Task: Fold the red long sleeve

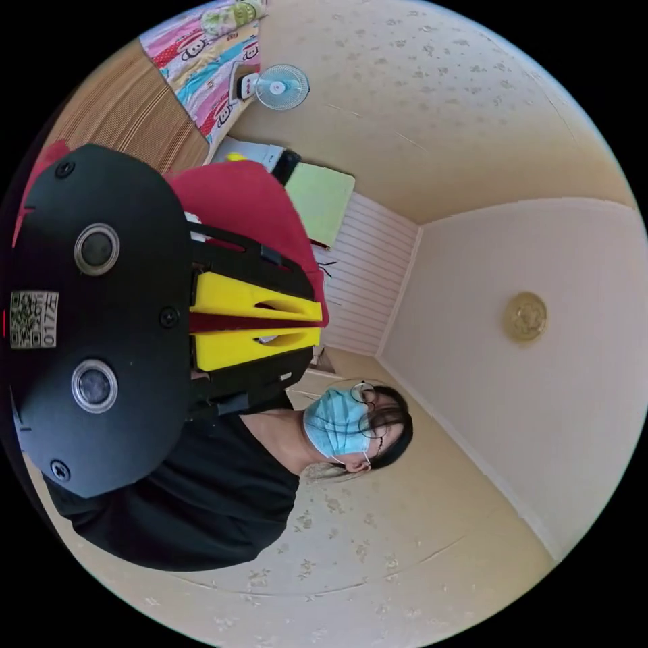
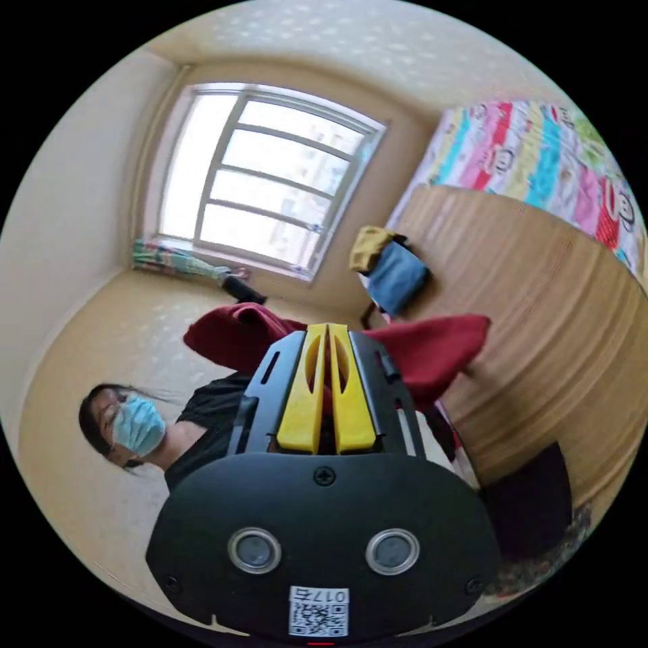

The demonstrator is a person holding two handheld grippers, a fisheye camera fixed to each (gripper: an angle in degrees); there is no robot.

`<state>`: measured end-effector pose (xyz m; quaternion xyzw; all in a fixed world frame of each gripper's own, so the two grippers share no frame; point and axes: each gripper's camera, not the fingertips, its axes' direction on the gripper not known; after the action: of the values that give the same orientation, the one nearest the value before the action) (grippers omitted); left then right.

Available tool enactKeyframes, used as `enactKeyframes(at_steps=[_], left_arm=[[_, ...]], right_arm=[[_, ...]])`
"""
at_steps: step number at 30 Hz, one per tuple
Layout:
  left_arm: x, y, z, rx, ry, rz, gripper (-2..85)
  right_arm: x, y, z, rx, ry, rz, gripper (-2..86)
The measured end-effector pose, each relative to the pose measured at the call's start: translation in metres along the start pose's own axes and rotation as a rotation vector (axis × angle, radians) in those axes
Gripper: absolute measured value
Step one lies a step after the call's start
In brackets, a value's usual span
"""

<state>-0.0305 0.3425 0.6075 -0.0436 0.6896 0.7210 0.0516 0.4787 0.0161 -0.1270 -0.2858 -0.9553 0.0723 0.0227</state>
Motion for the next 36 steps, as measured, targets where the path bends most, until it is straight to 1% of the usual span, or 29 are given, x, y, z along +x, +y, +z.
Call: enactKeyframes(at_steps=[1,3,4,5,6,7,8,9,10,12,16,18,21,25,28,30,32,33,34,36], left_arm=[[0.002,-0.001,-0.001,0.01,0.009,0.001,-0.8],[0.005,0.001,-0.003,0.02,0.039,0.006,-0.8],[0.006,0.003,-0.007,0.042,0.06,0.004,-0.8],[0.004,0.006,-0.013,0.069,0.069,-0.015,-0.8],[0.004,0.008,-0.016,0.083,0.075,-0.025,-0.8],[0.003,0.011,-0.021,0.105,0.096,-0.037,-0.8],[0.003,0.013,-0.026,0.121,0.115,-0.048,-0.8],[0.004,0.014,-0.028,0.127,0.119,-0.054,-0.8],[0.006,0.015,-0.032,0.139,0.117,-0.063,-0.8],[0.012,0.014,-0.037,0.153,0.12,-0.066,-0.8],[0.026,0.007,-0.05,0.214,0.192,-0.054,-0.8],[0.034,0.001,-0.053,0.228,0.235,-0.039,-0.8],[0.047,-0.015,-0.051,0.212,0.284,-0.014,-0.8],[0.058,-0.036,-0.042,0.192,0.338,-0.001,-0.8],[0.061,-0.047,-0.036,0.18,0.337,-0.015,-0.8],[0.062,-0.051,-0.034,0.173,0.326,-0.028,-0.8],[0.061,-0.053,-0.036,0.182,0.327,-0.051,-0.8],[0.06,-0.052,-0.037,0.189,0.331,-0.058,-0.8],[0.057,-0.05,-0.04,0.214,0.34,-0.075,-0.8],[0.055,-0.045,-0.047,0.264,0.358,-0.098,-0.7]], right_arm=[[0.019,-0.006,0.002,-0.034,0.061,0.074,2.8],[0.105,-0.018,0.018,-0.207,0.274,0.382,3.7],[0.127,-0.018,0.022,-0.252,0.314,0.443,4.1],[0.162,-0.018,0.03,-0.31,0.345,0.508,4.9],[0.191,-0.014,0.037,-0.344,0.302,0.548,5.2],[0.202,-0.011,0.04,-0.352,0.263,0.555,5.3],[0.211,-0.007,0.045,-0.346,0.178,0.515,5.6],[0.205,-0.005,0.045,-0.312,0.097,0.39,6.1],[0.199,-0.004,0.044,-0.291,0.056,0.314,6.3],[0.177,0.008,0.033,-0.196,-0.049,0.051,8.2],[0.164,0.031,0.019,-0.135,-0.052,-0.15,12.7],[0.158,0.046,-0.001,-0.032,-0.101,-0.248,14.9],[0.156,0.054,-0.022,0.06,-0.207,-0.335,18.4],[0.16,0.048,-0.032,0.044,-0.268,-0.365,21.7],[0.162,0.042,-0.033,0.067,-0.33,-0.409,26.1],[0.159,0.039,-0.034,0.116,-0.451,-0.47,27.3],[0.156,0.033,-0.031,0.124,-0.559,-0.499,27.1],[0.153,0.026,-0.026,0.098,-0.647,-0.506,26.5],[0.151,0.022,-0.023,0.069,-0.691,-0.506,26.3],[0.138,0.012,-0.009,-0.074,-0.831,-0.508,23.3]])
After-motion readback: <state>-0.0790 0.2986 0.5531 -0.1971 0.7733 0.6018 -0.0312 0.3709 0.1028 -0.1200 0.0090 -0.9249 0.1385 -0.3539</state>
